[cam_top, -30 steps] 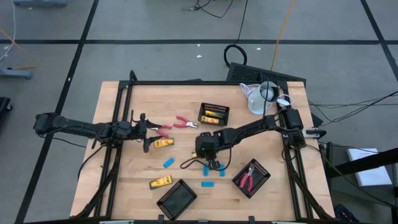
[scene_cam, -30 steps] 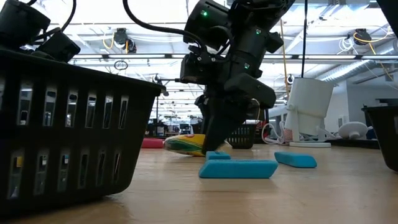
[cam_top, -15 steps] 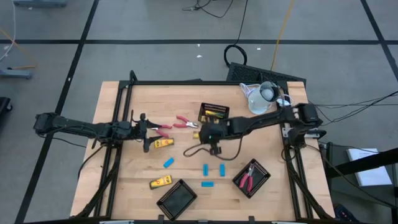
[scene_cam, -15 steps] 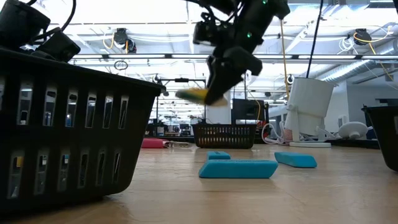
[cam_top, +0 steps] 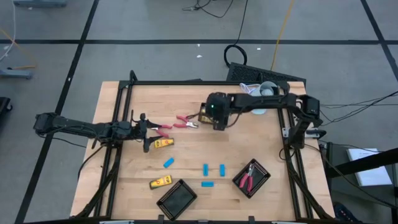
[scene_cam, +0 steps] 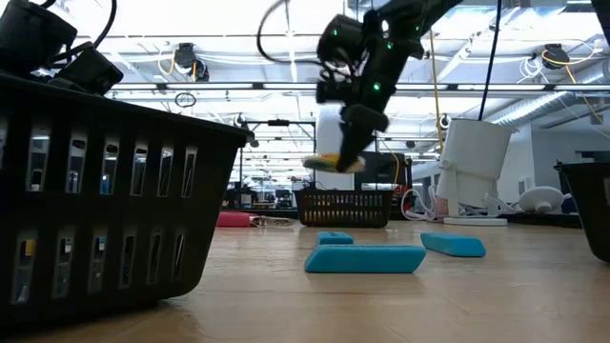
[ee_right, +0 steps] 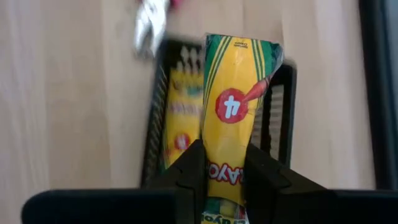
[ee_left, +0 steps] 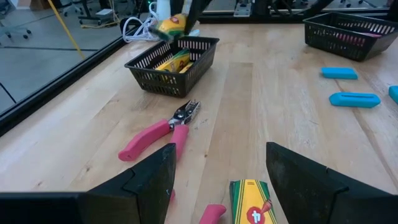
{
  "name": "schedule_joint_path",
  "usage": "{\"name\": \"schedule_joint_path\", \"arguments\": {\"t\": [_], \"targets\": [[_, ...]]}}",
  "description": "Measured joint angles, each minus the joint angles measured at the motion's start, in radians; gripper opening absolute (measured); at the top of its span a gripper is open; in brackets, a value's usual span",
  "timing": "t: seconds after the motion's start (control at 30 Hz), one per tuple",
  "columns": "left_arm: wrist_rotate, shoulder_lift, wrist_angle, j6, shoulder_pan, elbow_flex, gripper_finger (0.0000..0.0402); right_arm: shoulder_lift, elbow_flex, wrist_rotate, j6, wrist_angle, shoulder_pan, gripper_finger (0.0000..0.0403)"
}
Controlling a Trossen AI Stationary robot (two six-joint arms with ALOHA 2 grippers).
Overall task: Pick & Place School Supplies
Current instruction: Put the yellow crayon box into the top black bin
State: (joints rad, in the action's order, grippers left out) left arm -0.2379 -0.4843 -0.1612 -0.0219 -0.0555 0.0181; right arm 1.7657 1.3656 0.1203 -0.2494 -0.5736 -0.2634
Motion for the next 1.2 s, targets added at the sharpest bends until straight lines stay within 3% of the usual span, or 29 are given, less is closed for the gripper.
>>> {"name": "schedule_joint_path", "arguments": {"t": [0.27, 0.53, 0.6, 0.77, 0.9, 1.03, 1.2], "targets": [[0.000, 0.000, 0.003, 0.000, 0.000, 0.000, 0.0250, 0.081, 0.001, -0.148, 0.009, -0.027, -0.057, 0.0060], [0.000, 0.000, 0.007, -0.001, 0.000, 0.000, 0.0250, 0.129, -0.002, -0.148, 0.005, -0.024, -0.049, 0.0060], [0.000, 0.000, 0.008, -0.001, 0.000, 0.000, 0.0250, 0.130, -0.001, -0.148, 0.005, -0.009, -0.050, 0.0080], [0.000, 0.000, 0.009, -0.002, 0.000, 0.000, 0.0250, 0.125, 0.000, -0.091, 0.043, 0.017, -0.049, 0.0196], [0.000, 0.000, 0.009, -0.002, 0.000, 0.000, 0.0250, 0.125, 0.000, -0.065, 0.051, 0.021, -0.050, 0.0253], [0.001, 0.000, 0.009, -0.010, 0.000, 0.000, 0.0250, 0.115, 0.000, -0.064, 0.049, 0.051, -0.032, 0.0264], [0.032, 0.000, 0.034, -0.031, 0.000, 0.001, 0.0250, 0.042, 0.000, -0.050, 0.023, 0.101, 0.012, 0.0249]]}}
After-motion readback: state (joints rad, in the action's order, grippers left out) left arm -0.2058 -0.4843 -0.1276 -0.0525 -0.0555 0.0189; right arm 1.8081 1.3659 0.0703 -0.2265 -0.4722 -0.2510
